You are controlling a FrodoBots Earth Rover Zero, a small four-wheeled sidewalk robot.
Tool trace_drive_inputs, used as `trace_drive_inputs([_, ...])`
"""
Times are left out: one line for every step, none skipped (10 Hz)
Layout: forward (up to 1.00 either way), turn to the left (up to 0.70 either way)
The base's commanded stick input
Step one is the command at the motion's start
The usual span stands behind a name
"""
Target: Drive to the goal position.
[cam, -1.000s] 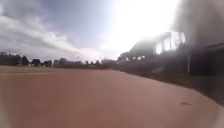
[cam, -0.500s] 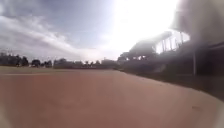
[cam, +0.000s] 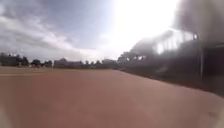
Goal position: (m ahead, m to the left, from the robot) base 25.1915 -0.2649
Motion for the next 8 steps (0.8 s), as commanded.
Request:
trace_drive_inputs([0.7, 0.0])
trace_drive_inputs([0.7, 0.0])
trace_drive_inputs([0.7, 0.0])
trace_drive_inputs([0.7, 0.0])
trace_drive_inputs([0.7, 0.0])
trace_drive_inputs([0.7, 0.0])
trace_drive_inputs([0.7, 0.0])
trace_drive_inputs([0.7, 0.0])
